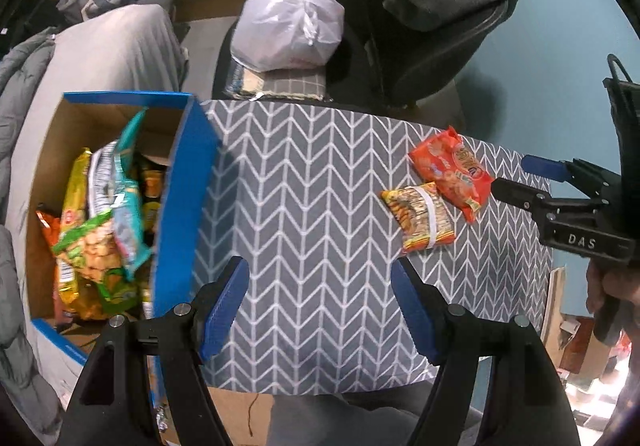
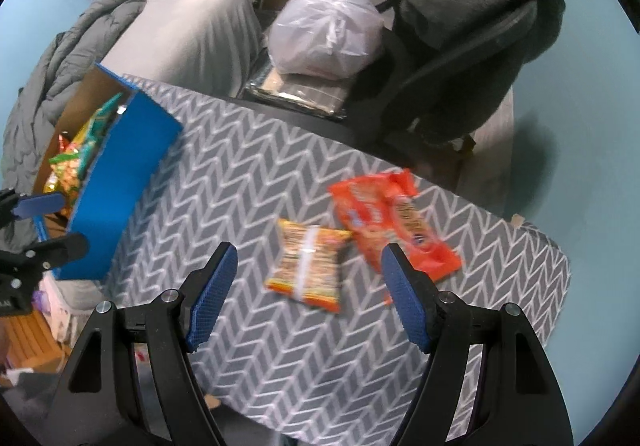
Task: Organize snacks
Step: 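Move both tools back over the two orange bags on the table, then grasp the orange cracker bag with right tool while left tool grasps fries-stick bag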
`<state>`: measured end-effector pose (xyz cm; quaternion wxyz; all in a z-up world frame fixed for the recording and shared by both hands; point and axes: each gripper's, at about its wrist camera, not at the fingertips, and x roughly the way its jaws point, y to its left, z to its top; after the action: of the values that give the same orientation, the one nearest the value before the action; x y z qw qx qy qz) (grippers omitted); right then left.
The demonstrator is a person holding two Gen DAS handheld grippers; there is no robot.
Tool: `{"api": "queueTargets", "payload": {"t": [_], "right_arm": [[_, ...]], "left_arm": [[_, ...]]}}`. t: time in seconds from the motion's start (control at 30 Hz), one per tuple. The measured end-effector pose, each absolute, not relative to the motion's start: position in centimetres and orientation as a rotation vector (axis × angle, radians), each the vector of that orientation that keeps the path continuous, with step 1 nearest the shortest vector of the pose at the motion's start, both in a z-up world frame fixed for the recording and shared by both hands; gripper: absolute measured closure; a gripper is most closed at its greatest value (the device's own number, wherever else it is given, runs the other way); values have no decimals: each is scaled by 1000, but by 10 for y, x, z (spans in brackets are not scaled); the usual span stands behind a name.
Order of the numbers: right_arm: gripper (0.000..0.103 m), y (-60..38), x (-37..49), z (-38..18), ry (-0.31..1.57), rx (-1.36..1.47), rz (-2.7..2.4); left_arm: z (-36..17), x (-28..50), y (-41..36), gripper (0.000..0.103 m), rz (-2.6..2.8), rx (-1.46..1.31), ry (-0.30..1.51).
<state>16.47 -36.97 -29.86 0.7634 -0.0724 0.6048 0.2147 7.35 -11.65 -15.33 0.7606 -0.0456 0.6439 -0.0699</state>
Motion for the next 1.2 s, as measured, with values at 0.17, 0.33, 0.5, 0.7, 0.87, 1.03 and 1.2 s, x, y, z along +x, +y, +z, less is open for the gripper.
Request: {"api": "queueTargets", "payload": {"t": [0.17,0.33,0.5,0.7,0.87,1.03,1.2], "right_arm": [[29,-394,184,-322,1354,-173,490],[29,-405,203,-352,1384,-226,519],[29,-408,220,-389,1430,-277,583],[29,-412,233,-419,1500,-273,645],[28,-407,233,-430,1517,-302,671],[28,-393,228,-436,1511,-366,687],[27,-379,218,-443,1494,-471,655]], "left_arm": [[-169,86,-141,22,-165,-116,1436],[-195,98,-164,22,-184,-146,1490],[-218,105,-179,22,-152,-153,1531],[-241,109,-185,22,-110,-193,1569],[-251,111,-189,22,-85,-191,1583],[-259,117,-192,22,-75,-195,1603],[-263,122,-199,22,-86,-189,1612]]}}
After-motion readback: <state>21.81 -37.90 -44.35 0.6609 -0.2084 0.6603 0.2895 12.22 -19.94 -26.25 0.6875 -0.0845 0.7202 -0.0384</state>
